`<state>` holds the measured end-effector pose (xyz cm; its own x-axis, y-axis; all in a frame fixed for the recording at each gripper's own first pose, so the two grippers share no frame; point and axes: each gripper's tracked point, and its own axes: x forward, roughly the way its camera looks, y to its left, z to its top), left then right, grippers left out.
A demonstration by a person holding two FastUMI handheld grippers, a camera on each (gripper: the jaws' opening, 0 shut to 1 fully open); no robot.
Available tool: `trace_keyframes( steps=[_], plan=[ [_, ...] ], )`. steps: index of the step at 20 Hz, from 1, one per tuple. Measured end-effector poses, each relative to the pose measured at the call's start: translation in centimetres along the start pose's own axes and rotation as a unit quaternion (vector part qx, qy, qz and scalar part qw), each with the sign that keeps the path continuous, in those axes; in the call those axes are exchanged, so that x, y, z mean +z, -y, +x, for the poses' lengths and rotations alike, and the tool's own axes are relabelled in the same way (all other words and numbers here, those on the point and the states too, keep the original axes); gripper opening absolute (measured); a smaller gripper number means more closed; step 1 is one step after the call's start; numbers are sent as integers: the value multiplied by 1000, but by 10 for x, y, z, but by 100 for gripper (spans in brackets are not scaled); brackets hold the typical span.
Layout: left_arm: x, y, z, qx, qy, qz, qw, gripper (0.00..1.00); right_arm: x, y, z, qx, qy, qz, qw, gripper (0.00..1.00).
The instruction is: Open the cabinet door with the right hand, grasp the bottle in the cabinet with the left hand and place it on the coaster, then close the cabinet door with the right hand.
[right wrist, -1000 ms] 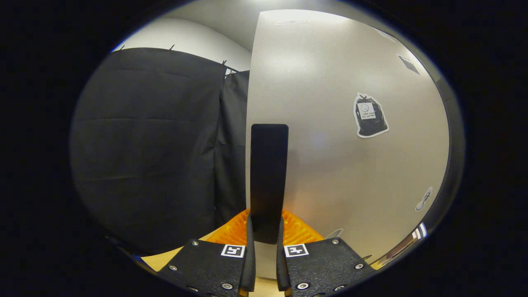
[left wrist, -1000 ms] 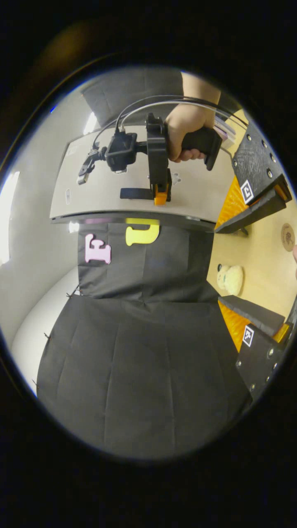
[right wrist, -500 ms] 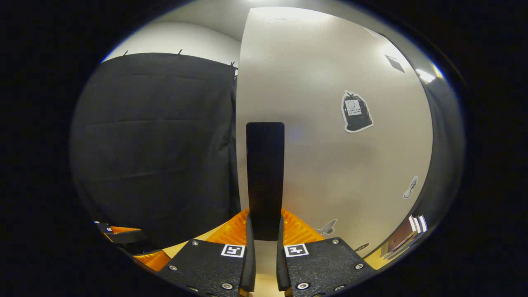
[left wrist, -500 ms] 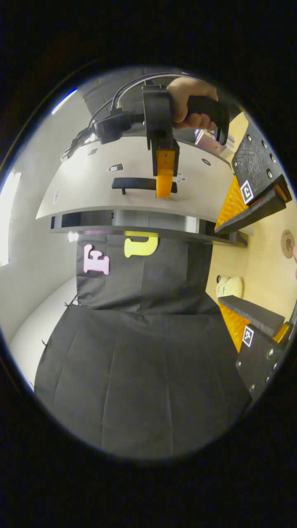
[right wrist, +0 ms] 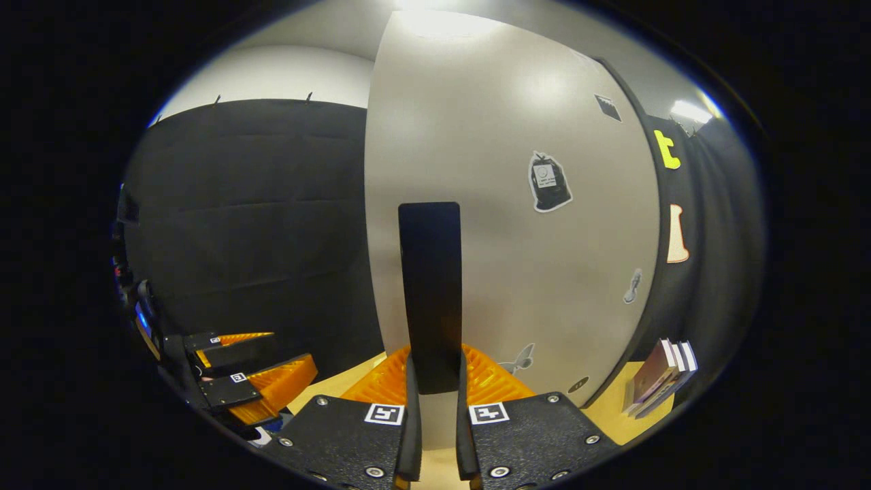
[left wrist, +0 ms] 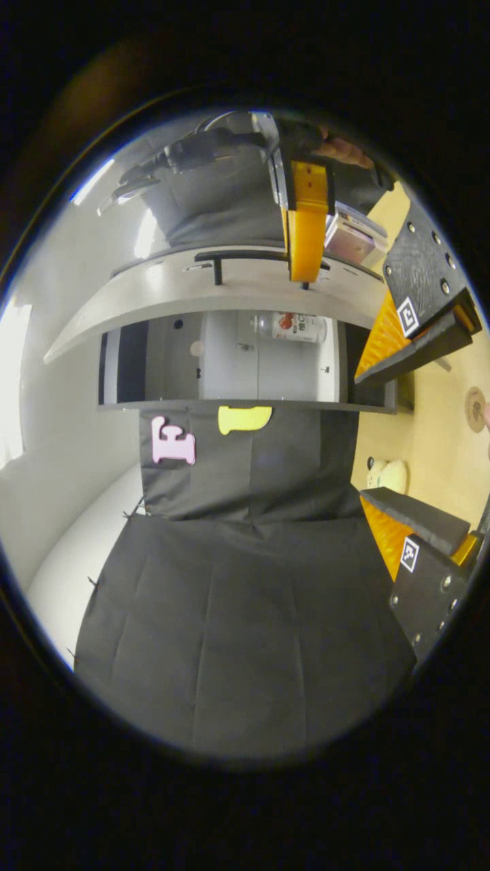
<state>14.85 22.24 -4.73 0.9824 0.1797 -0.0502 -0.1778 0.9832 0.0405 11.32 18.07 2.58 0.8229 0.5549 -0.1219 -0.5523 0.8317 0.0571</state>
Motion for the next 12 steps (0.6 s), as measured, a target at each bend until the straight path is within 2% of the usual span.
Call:
trace_keyframes(
  steps=[4,12],
  plan=[
    [2,40,29,-37,10,10,999,89,-3,13,-11,-16,1,10,1000,20],
    [27,130,10,-83,31,18,996,89,-4,35,-36,-84,6,68,994,20]
  ],
)
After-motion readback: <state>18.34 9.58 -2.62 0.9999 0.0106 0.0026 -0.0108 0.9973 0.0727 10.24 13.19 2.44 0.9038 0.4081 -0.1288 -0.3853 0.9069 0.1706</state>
